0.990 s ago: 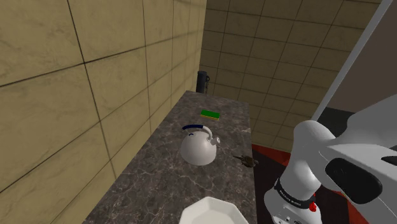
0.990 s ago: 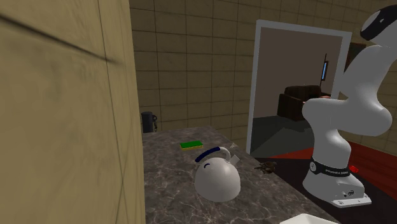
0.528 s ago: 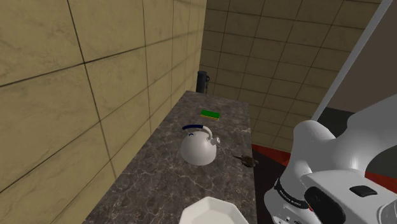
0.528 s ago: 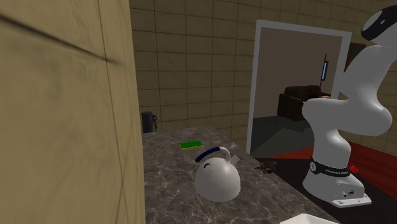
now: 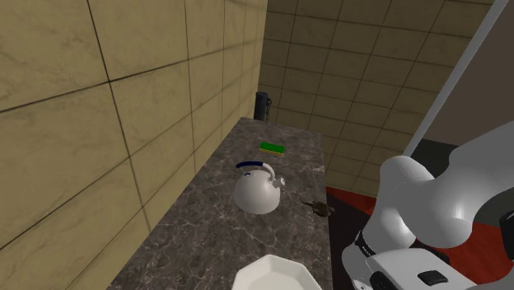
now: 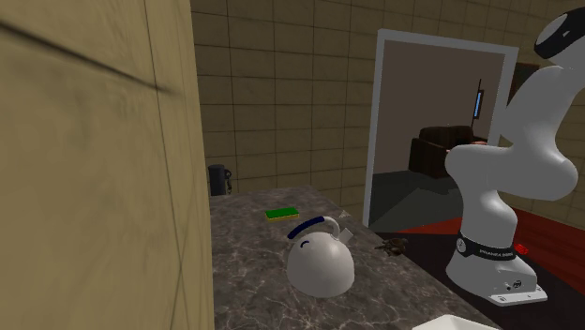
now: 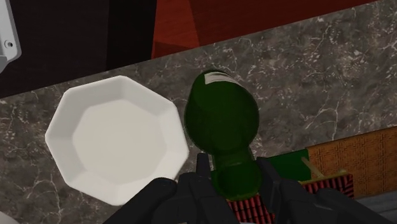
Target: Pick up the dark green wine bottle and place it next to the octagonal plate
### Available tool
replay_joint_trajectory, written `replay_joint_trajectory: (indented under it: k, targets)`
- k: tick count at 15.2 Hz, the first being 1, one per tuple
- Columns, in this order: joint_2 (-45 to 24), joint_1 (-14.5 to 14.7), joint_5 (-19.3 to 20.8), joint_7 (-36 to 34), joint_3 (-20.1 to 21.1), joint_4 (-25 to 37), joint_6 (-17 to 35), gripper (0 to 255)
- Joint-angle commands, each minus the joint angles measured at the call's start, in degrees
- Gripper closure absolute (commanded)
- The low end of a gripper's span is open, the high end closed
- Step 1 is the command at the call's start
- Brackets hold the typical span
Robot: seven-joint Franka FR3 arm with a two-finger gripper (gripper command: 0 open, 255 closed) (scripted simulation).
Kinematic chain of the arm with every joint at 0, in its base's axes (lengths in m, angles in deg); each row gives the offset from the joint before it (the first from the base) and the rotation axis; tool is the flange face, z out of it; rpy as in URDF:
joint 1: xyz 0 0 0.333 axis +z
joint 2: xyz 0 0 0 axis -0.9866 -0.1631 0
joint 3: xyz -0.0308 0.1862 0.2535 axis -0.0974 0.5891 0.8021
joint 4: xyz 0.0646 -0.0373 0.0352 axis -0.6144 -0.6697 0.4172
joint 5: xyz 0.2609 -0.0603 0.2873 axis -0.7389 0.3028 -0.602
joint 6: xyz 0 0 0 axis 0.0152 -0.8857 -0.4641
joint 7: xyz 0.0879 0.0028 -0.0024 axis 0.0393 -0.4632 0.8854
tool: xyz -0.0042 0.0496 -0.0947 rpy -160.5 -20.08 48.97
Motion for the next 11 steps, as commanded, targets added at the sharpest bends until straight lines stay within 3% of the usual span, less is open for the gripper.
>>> replay_joint_trajectory:
  k: [1, 7, 8, 11]
  targets:
    - [-0.11, -0.05, -0.04, -0.01, 0.18, -0.16, 0.3, 255]
    - [-0.12, -0.04, -0.03, -0.02, 0.17, -0.16, 0.31, 255]
    - [-0.12, -0.03, -0.04, -0.03, 0.18, -0.18, 0.32, 0]
    - [-0.04, 0.02, -0.04, -0.03, 0.1, -0.15, 0.21, 0]
